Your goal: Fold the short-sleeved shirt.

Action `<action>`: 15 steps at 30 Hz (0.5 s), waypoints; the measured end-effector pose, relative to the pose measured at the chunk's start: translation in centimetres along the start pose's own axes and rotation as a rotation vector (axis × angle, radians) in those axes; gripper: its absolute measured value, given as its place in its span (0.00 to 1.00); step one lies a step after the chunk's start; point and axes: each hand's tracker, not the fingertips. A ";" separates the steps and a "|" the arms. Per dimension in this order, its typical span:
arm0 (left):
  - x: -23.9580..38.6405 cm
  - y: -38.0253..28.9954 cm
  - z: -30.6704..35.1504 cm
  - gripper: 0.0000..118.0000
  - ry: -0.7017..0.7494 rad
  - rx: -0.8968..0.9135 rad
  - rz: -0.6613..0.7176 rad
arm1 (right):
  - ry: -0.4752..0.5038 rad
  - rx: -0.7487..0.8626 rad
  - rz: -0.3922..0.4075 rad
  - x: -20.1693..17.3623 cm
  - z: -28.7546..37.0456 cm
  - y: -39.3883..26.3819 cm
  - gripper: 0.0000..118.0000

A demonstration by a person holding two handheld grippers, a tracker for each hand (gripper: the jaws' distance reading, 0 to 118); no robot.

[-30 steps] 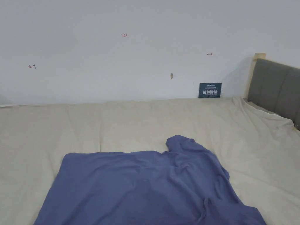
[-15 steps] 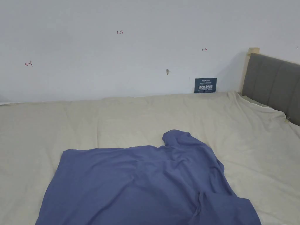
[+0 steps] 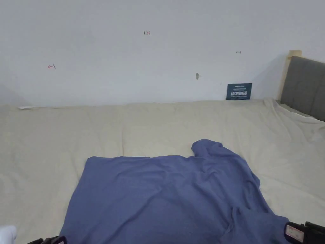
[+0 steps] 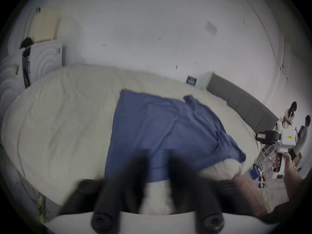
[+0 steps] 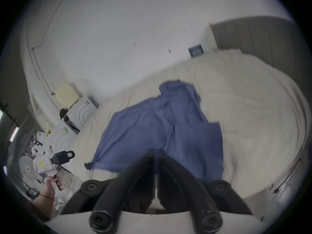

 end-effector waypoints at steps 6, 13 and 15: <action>1.1 -0.1 1.5 0.00 0.104 0.052 -0.103 | 0.011 0.001 0.041 -1.8 0.0 -0.3 0.00; -3.0 -2.1 -4.5 0.00 0.201 -0.339 -0.076 | 0.015 -0.053 0.078 -2.0 -1.7 -1.0 0.00; -4.5 -3.2 -5.7 0.03 0.208 -0.376 -0.018 | 0.057 -0.074 0.031 -1.8 -2.1 -1.2 0.00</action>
